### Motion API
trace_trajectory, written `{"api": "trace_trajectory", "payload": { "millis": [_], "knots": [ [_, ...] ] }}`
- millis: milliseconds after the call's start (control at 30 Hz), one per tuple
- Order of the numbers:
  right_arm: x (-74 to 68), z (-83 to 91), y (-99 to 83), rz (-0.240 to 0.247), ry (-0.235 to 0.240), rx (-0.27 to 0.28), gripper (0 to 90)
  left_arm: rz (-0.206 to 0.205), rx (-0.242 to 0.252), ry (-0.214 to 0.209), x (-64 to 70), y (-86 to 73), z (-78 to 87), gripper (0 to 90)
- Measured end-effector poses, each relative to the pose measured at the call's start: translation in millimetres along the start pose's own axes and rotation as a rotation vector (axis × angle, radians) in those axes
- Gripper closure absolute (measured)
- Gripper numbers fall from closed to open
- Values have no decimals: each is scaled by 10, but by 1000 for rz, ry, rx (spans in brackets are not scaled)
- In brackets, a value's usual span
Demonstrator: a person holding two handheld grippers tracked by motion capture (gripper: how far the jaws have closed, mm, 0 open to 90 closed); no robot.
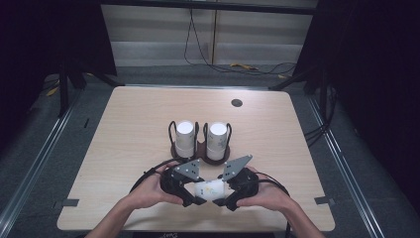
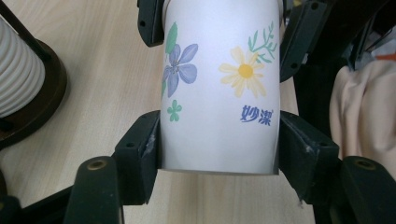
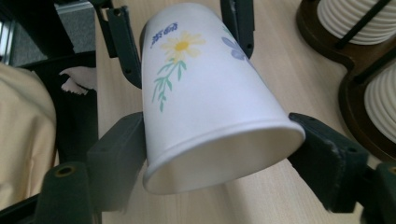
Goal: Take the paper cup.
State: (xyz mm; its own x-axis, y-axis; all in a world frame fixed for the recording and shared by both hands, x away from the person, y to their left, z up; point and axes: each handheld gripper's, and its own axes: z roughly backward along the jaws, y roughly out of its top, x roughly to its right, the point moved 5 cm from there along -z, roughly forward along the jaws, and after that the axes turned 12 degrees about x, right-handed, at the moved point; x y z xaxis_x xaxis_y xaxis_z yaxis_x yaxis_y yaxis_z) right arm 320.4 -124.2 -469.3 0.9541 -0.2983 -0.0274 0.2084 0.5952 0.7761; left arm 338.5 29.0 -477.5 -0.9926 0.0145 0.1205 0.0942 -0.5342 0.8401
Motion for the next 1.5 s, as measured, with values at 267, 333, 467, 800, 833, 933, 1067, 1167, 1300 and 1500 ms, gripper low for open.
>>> {"api": "trace_trajectory", "payload": {
  "millis": [267, 333, 467, 800, 833, 933, 1067, 1167, 1300, 1500],
  "knots": [
    [32, 96, -44, -78, -23, 115, 138, 66, 77, -7, 11, 52, 93, 356],
    [39, 131, -40, -94, -26, 145, 137, 68, 97, -4, 9, 58, 103, 355],
    [47, 183, -30, -117, -32, 188, 137, 76, 140, -10, -12, 54, 140, 356],
    [65, 244, 6, -191, -48, 340, 140, 132, 281, -11, -43, 78, 197, 356],
    [68, 250, 10, -198, -50, 350, 141, 132, 281, -11, -43, 78, 197, 356],
    [93, 283, 28, -219, -55, 394, 145, 135, 299, 0, -43, 89, 183, 355],
    [109, 314, 43, -241, -49, 429, 148, 134, 308, -1, -38, 86, 169, 355],
    [115, 335, 54, -262, -38, 458, 148, 137, 320, 0, -30, 88, 160, 355],
    [126, 352, 75, -289, -25, 506, 145, 142, 344, 4, -26, 104, 164, 355],
    [111, 353, 100, -293, -4, 536, 140, 135, 359, 13, -15, 121, 151, 355]
  ]
}}
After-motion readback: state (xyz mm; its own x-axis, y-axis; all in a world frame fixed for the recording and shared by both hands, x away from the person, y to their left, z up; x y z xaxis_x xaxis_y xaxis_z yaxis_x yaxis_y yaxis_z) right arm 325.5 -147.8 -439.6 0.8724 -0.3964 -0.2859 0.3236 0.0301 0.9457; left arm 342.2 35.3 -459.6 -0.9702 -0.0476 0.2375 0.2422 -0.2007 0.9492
